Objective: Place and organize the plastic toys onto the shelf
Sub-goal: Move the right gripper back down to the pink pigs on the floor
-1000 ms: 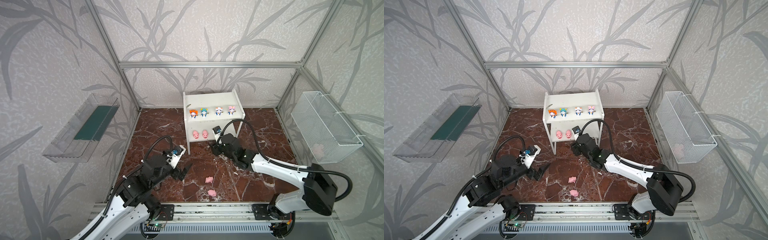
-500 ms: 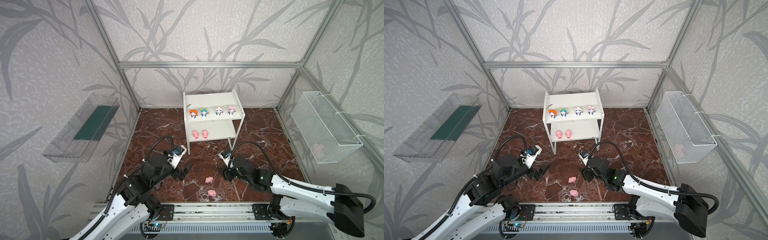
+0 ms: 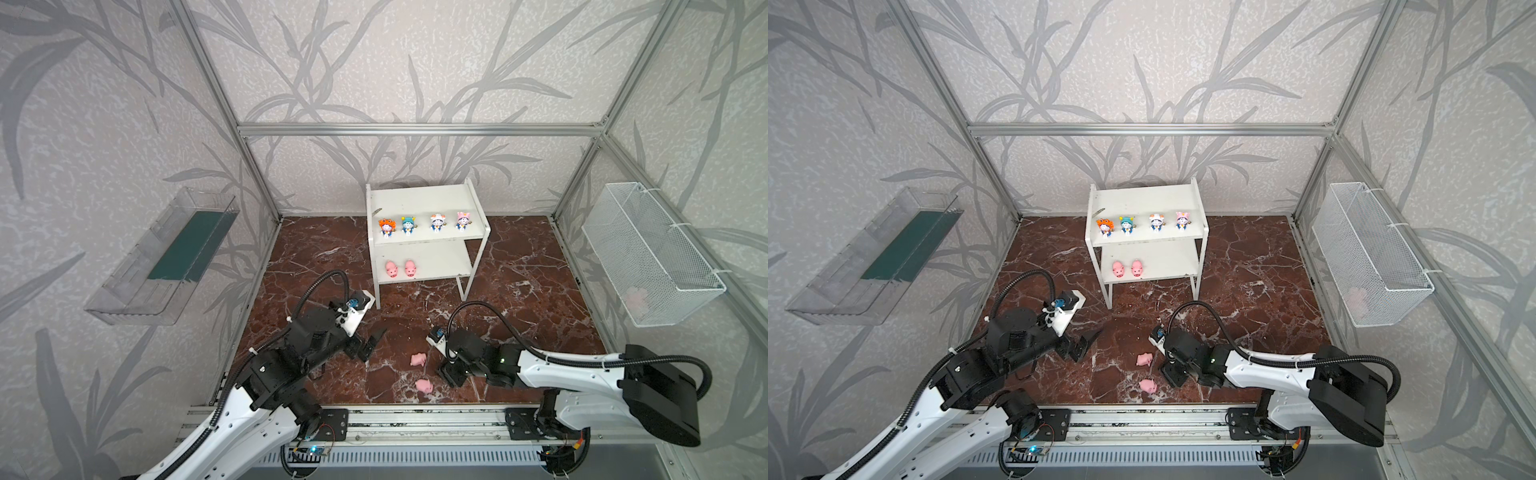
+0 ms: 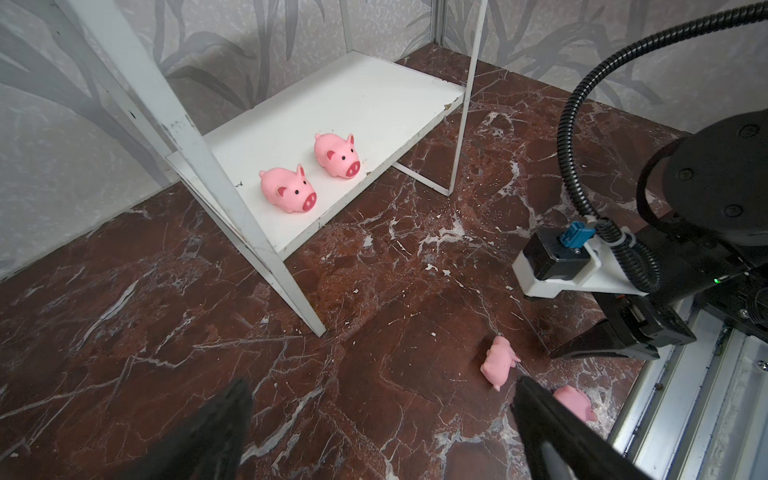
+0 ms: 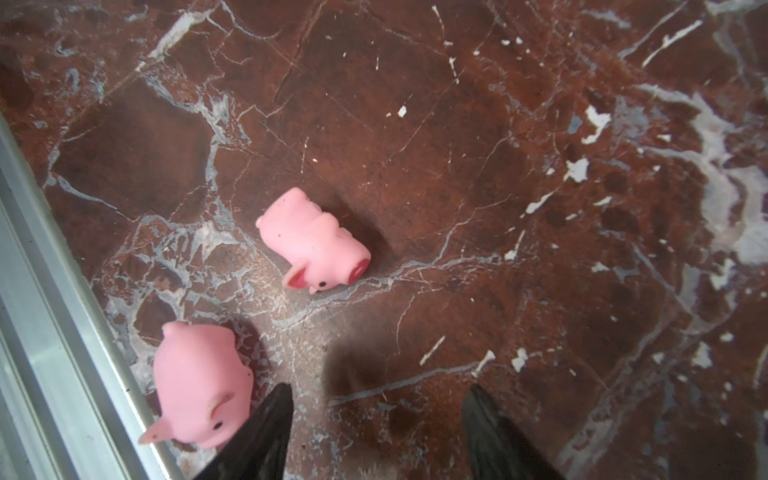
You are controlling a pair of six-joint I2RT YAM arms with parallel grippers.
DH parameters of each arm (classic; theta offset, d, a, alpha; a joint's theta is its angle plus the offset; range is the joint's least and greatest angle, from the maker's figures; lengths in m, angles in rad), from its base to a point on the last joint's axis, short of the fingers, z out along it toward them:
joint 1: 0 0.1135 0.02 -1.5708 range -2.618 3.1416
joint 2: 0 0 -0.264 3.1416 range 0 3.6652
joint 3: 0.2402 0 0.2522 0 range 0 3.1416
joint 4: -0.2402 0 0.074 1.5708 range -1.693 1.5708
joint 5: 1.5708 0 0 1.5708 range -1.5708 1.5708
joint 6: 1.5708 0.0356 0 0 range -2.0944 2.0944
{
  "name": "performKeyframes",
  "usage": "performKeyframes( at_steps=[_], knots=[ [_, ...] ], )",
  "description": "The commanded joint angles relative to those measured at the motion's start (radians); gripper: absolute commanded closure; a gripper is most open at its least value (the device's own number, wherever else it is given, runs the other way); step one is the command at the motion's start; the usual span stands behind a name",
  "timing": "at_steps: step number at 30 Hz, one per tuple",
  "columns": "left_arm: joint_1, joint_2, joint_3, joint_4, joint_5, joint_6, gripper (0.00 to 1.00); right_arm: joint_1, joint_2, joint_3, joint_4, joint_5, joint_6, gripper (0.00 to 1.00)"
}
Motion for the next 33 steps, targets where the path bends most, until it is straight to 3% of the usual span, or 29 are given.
performKeyframes(
  at_steps=[1,18,33],
  knots=[
    [-0.003,0.002,-0.004,0.005,0.011,0.008,0.01,0.003,0.04,0.063,0.033,-0.024,-0.001,0.34],
    [-0.003,-0.003,-0.006,0.006,0.007,0.011,0.01,-0.034,0.207,0.174,0.043,0.011,0.013,0.34],
    [-0.003,-0.002,-0.005,0.005,0.005,0.011,0.01,-0.165,0.313,0.214,0.032,0.025,0.043,0.34]
  ],
)
